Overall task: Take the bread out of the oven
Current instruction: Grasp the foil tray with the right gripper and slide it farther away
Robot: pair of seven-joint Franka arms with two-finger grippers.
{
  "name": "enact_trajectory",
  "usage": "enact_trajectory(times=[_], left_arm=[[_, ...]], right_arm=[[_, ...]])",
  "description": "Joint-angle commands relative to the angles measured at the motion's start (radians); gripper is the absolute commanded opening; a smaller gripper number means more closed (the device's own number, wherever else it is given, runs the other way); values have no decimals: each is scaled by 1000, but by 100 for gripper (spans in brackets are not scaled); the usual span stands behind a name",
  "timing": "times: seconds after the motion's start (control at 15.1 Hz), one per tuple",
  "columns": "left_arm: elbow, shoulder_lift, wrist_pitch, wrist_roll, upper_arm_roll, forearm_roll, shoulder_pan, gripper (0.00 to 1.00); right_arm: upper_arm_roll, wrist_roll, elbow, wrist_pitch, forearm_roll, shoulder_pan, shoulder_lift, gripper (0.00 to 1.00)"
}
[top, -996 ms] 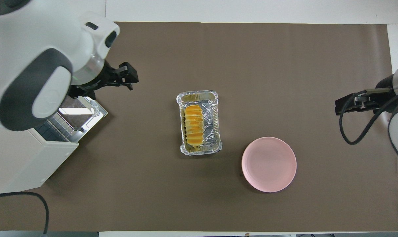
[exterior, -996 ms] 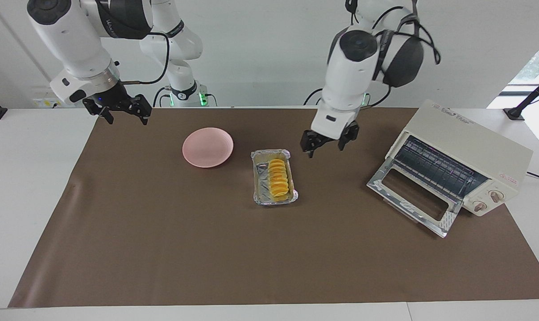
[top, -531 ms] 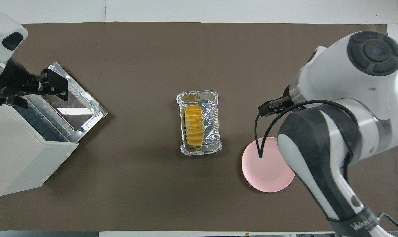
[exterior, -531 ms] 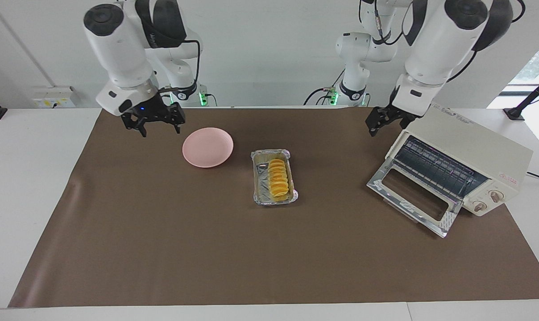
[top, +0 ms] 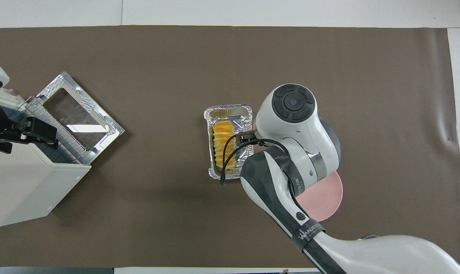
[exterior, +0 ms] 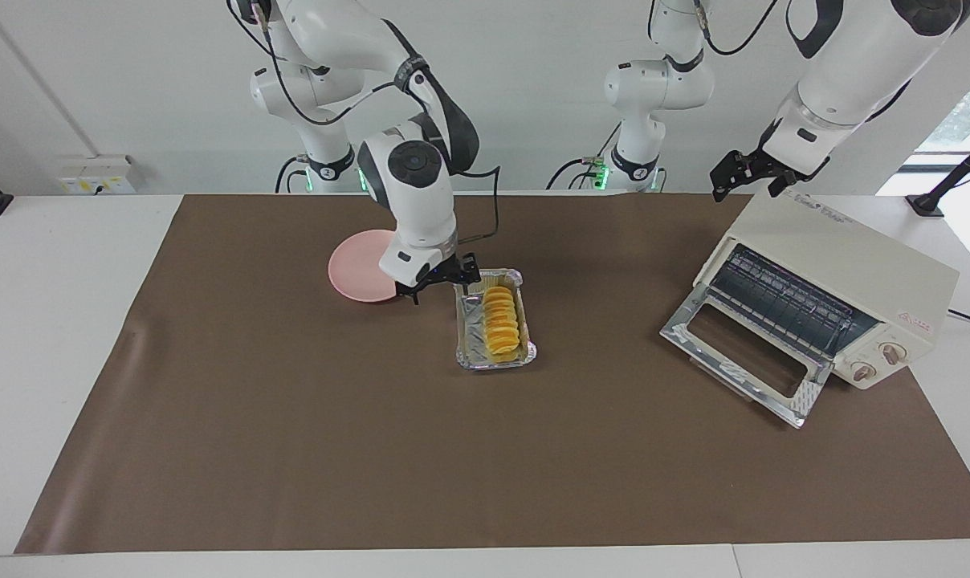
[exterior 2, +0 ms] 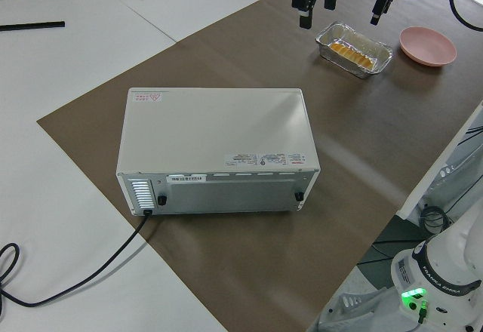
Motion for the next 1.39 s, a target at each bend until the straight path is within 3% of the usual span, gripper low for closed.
enact_trajectory(times=[0.0,0.33,0.66,0.8,0.93,1.13,1.33], left_arm=[[-58,-45,65,50,5,-16,12,100],[-66,-49,69,76,5,-16,14,100],[-136,-73,124,89,6,-16,12,100],[-132,-75,111,93,5,-16,14,100],[-130,-75,106,82,5,-16,14,100],[-123,-75,109,81,6,-16,14,100],[-123,-75,109,81,6,-16,14,100]], right_arm=[[-4,20,-55,27,17,2,2,100],[-4,90,-103,152,22,1,35,98],[-4,123,-130,188,72,2,40,69],[-4,124,-142,195,72,2,38,39],[-4,158,-141,196,72,25,38,2],[-6,170,-118,189,77,10,35,0],[-7,124,-23,91,129,-114,32,0]])
